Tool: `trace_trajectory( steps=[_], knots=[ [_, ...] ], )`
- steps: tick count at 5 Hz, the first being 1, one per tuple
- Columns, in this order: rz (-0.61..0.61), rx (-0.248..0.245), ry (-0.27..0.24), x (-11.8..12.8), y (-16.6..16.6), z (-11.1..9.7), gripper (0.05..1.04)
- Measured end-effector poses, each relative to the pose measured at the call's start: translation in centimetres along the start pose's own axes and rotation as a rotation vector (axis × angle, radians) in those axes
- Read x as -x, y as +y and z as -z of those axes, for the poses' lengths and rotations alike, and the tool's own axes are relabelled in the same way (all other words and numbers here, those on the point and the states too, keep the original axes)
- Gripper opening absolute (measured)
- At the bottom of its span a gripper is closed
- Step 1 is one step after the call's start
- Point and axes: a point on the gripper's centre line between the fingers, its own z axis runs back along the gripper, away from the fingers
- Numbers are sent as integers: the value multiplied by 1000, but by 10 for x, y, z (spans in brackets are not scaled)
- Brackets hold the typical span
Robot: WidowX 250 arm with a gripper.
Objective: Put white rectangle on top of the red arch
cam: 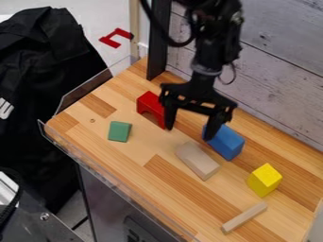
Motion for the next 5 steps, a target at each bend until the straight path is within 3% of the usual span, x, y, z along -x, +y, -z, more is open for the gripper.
trace_trajectory(
  steps=[2, 4, 5],
  knots=[
    [-285, 69, -16, -6, -12, -3, 999],
    [-408, 75, 49, 17, -9, 17, 999],
    [-459, 102, 74, 27, -11, 25, 999]
  ],
)
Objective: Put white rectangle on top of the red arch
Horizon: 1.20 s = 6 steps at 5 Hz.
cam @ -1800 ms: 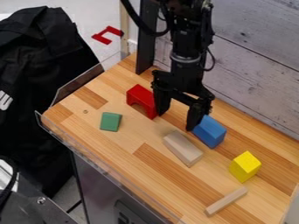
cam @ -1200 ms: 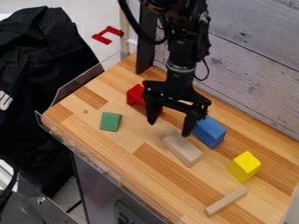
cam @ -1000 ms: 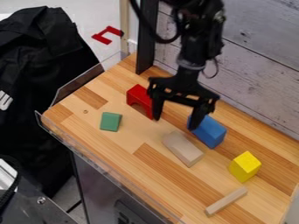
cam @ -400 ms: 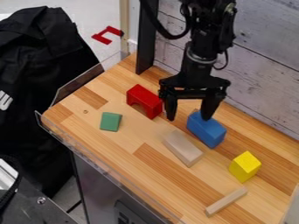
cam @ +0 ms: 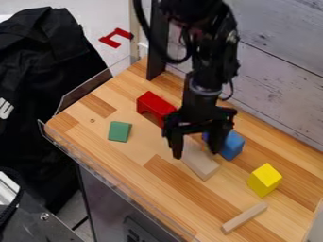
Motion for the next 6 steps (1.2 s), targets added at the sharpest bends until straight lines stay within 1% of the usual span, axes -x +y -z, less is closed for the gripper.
trace_trajectory(
  steps=[1, 2, 4, 6],
  knots=[
    [-4, 10, 0, 3, -2, 1, 999],
    [-22, 40, -3, 2, -8, 1, 999],
    [-65, 59, -9, 0, -13, 3, 999],
    [-102, 55, 10, 2, -6, 11, 999]
  ],
)
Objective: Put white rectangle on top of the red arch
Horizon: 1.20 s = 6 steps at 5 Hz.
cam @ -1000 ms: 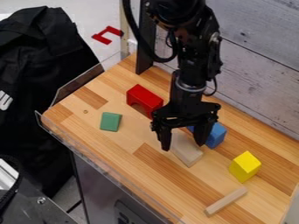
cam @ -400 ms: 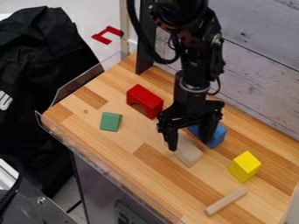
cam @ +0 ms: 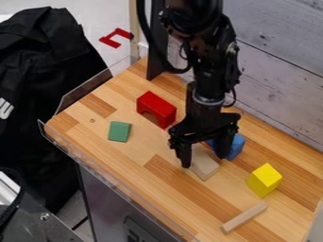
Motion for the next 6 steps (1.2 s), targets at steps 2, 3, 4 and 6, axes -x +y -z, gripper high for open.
trace_trajectory(
  steps=[2, 3, 4, 6],
  knots=[
    [-45, 17, 12, 1, 4, 4, 995],
    [-49, 28, 23, -3, 5, 10, 934],
    [-44, 35, 16, -5, 5, 12, 649],
    [-28, 30, 12, -6, 5, 11, 541]
  ],
)
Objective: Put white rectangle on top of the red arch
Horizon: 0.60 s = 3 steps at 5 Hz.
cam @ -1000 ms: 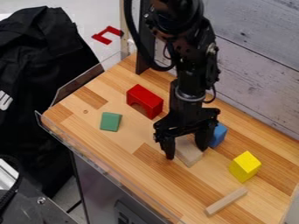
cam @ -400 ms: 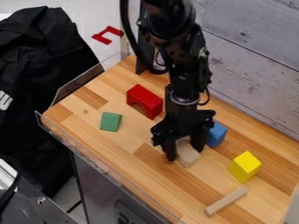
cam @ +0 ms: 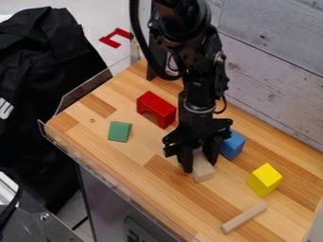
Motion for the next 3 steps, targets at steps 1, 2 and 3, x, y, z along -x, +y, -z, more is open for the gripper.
trace_trajectory(
  steps=[1, 2, 3],
  knots=[
    [13, 59, -95, -9, -7, -34, 541],
    [-30, 142, -215, -15, 2, -69, 541],
    [-101, 198, -248, -29, 8, -82, 541]
  ],
)
